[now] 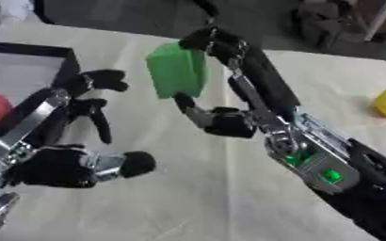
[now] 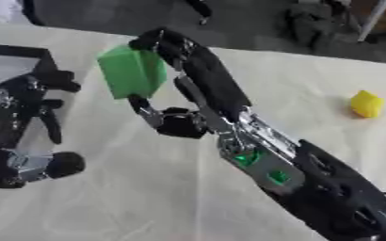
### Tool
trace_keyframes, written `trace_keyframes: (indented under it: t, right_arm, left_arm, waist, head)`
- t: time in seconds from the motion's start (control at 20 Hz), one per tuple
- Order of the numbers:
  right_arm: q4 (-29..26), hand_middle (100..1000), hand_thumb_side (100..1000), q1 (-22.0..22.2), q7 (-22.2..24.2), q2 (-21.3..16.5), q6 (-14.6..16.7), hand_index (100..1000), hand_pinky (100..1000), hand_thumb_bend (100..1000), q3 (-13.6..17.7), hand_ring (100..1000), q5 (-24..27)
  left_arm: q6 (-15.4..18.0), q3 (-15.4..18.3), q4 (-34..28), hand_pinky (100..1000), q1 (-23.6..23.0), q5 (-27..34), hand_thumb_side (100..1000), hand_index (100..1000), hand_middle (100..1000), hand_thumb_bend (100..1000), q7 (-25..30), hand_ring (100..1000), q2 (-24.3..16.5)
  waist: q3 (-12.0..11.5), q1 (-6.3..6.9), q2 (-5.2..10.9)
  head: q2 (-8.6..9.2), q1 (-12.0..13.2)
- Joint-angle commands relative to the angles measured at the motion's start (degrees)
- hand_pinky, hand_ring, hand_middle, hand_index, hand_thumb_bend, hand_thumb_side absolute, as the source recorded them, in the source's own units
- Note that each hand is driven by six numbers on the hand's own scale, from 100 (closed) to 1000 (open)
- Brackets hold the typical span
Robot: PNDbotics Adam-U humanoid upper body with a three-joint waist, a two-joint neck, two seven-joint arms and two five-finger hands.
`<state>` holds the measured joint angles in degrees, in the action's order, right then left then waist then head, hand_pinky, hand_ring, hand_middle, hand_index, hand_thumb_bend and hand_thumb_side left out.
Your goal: Pick up the objects with one hand, pass them to the other hand, and then place them into the box on the other side of the table.
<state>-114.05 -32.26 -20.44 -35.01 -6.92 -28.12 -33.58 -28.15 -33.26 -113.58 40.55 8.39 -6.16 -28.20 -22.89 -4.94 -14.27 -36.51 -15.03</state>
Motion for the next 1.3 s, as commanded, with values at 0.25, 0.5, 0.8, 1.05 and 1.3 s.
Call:
trace_keyframes:
  t: [0.25,0.5,0.8,1.05,1.3]
  right_arm:
    - [-0.54,378,100,0.23,-3.81,0.06,1.32,423,683,100,-1.34,495,-4.15]
    - [-0.54,382,100,0.67,-6.5,0.28,4.15,420,693,100,-2.04,495,-5.96]
    - [-0.54,379,100,1.1,-11.7,0.95,9.94,416,686,100,-2.68,489,-5.89]
    - [-0.54,380,100,0.73,-13.53,1.24,13.04,415,683,100,-2.47,488,-4.07]
    - [-0.54,382,100,0.68,-14.83,1.24,16.16,419,684,100,-2.07,488,-3.25]
  left_arm:
    - [-2.36,-0.18,-1.01,944,1.37,0.63,447,906,802,824,-5.92,380,0.49]
    - [-2.61,-0.2,-1.01,946,1.61,1.87,449,896,804,808,-6.99,375,1.07]
    - [0.05,0.49,-1.01,956,1.63,4.22,454,898,813,815,-5.75,377,2.99]
    - [1.96,0.96,-1.01,958,1.85,3.86,446,897,813,820,-1.56,379,4.02]
    - [2.71,1.55,-1.01,960,1.78,2.81,432,896,814,820,-0.46,380,4.1]
  waist:
    - [0.1,0.29,0.72]
    - [0.19,0.21,0.59]
    - [0.1,-0.11,0.26]
    - [0.02,-0.49,0.16]
    - [-0.01,-0.6,0.06]
  head:
    - [1.31,0.66]
    - [1.59,0.96]
    - [1.95,1.04]
    - [1.83,0.81]
    - [1.67,1.01]
